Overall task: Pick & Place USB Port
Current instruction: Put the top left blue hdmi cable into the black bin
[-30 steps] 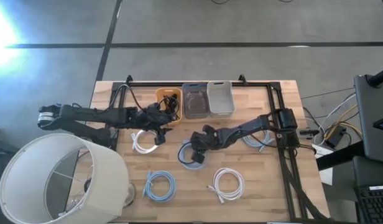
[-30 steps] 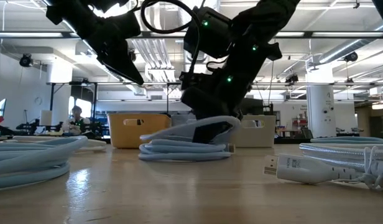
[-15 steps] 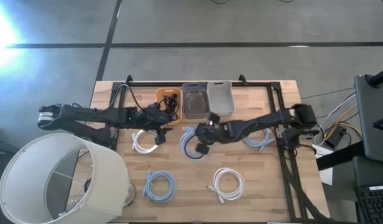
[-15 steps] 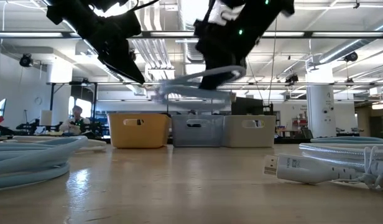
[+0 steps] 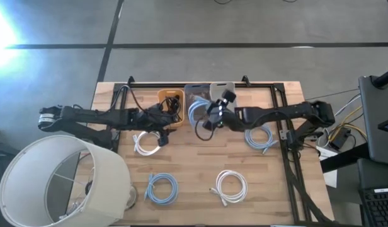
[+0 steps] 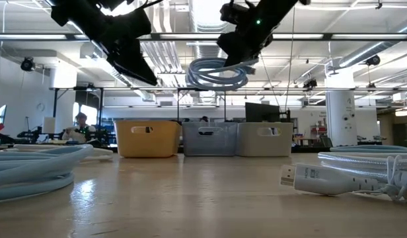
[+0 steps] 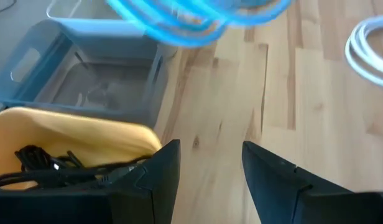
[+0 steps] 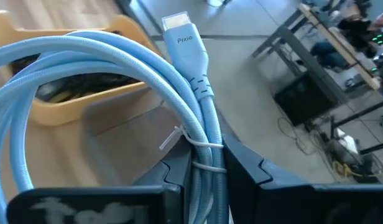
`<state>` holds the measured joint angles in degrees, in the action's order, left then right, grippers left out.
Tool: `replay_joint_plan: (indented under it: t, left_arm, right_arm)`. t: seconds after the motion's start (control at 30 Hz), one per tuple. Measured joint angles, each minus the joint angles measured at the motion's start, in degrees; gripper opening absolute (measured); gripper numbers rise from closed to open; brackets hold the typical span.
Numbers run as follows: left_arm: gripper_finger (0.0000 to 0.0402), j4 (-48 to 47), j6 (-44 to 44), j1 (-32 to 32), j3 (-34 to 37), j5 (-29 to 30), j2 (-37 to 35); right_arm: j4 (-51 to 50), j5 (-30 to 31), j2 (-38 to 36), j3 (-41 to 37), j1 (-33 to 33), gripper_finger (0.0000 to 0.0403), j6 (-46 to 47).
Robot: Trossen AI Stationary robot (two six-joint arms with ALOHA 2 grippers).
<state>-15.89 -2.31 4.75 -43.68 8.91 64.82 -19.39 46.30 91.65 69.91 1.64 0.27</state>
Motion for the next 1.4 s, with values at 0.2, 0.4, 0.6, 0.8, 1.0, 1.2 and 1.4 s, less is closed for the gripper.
replay_joint_plan:
  t: [0.2, 0.4, 0.6, 0.8, 1.0, 1.2, 1.4]
  left_arm:
    - [0.0177, 3.28, -1.19, -0.01, 0.00, 0.00, 0.00]
    - [0.0177, 3.44, -1.88, -0.04, 0.00, 0.00, 0.00]
    - [0.0177, 3.37, -1.92, -0.06, 0.11, -0.02, 0.00]
    - [0.0177, 3.68, -2.01, -0.03, 1.90, -0.02, 0.00]
    - [0.0177, 4.33, -2.70, 0.00, 3.36, -0.02, 0.00]
    - [0.0177, 5.15, -2.70, 0.01, 3.32, -0.02, 0.00]
    - [0.0177, 5.29, -2.69, 0.01, 3.32, -0.02, 0.00]
  right_arm:
    - [7.55, -5.65, 3.18, -0.33, 5.54, 0.0061, -3.86]
    - [15.77, -10.87, 8.25, -0.57, 11.67, 0.0061, -3.97]
    - [18.85, -19.02, 11.26, -0.57, 16.60, 0.0061, -1.91]
    - [18.87, -25.58, 12.33, -0.59, 19.66, 0.0061, -1.44]
    - [18.94, -27.65, 14.19, -0.59, 21.73, 0.0061, -1.29]
    - [21.41, -31.64, 17.06, -0.53, 22.74, 0.0084, -2.24]
    - [21.72, -32.29, 18.94, 0.70, 22.65, 0.0114, -3.27]
